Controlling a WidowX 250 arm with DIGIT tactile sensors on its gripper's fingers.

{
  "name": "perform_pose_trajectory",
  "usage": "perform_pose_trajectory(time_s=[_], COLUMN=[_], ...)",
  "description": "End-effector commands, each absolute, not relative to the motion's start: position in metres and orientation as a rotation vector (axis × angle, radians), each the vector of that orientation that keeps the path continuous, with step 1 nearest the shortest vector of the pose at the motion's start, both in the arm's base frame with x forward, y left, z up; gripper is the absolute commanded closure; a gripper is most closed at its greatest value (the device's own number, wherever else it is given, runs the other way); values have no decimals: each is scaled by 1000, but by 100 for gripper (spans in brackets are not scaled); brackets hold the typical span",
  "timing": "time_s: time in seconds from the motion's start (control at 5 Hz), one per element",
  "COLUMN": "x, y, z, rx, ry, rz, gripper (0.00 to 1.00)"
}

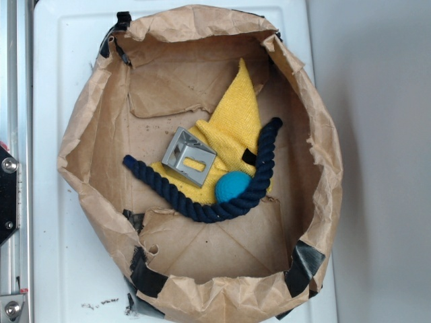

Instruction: Grab the blue rope.

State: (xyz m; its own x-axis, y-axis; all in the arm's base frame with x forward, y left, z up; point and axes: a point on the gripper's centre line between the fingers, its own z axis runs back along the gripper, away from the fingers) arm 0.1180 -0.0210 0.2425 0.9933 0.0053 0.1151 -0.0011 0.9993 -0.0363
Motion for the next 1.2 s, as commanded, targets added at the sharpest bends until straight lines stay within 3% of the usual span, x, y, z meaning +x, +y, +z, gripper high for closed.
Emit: perform_pose_trajectory(time_s=[0.0, 0.2, 0.4, 0.6, 0.8, 1.0], x=[118, 167, 211, 237, 260, 270], y=[-21, -31, -33, -29, -20, -5], z=[243, 240, 235, 216, 189, 154], rx=[-36, -35, -86, -95, -179, -169], ry=[-115, -158, -171, -219, -264, -238], rz=[3, 70, 84, 90, 124, 207], gripper=[0, 0, 0, 0, 0, 0])
